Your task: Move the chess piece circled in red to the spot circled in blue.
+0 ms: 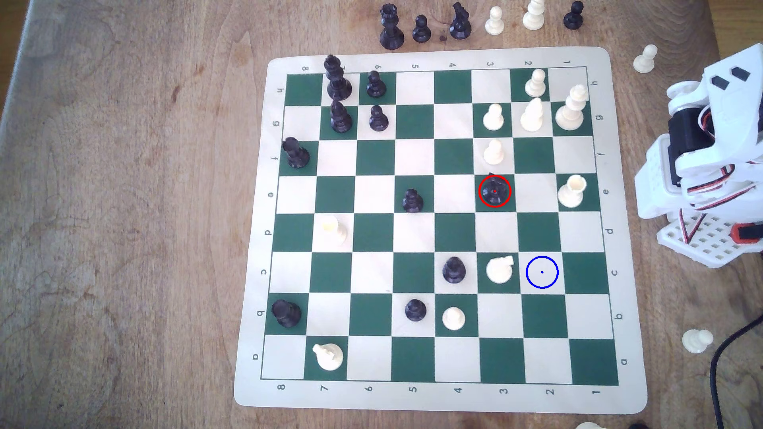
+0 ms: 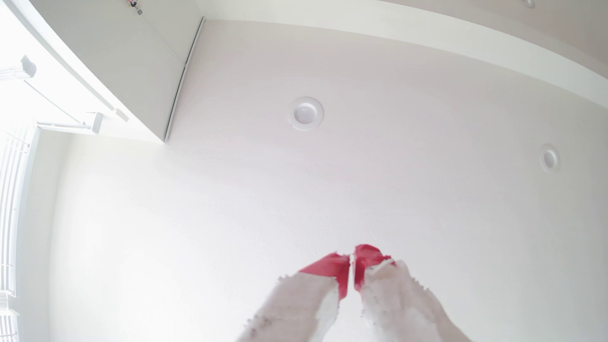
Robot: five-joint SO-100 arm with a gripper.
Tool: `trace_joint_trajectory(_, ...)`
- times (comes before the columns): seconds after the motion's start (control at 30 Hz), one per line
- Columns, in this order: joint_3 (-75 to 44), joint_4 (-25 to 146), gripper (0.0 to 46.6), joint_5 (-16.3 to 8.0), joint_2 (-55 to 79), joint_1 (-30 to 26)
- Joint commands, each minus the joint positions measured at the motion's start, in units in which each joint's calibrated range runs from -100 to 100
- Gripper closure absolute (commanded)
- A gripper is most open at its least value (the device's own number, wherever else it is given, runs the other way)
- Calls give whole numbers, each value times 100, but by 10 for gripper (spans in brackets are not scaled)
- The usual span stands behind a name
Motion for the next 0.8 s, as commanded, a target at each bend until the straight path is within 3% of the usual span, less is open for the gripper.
trace_joint_trajectory(0.0, 117, 78, 464, 15, -11, 161)
trace_joint_trajectory(0.47, 45, 5295, 464, -20, -11, 317)
trace_joint_trajectory(0.63, -1088, 8907, 464, -24, -11, 419)
trace_joint_trajectory(0.77, -1641, 10848, 464, -29, -11, 528)
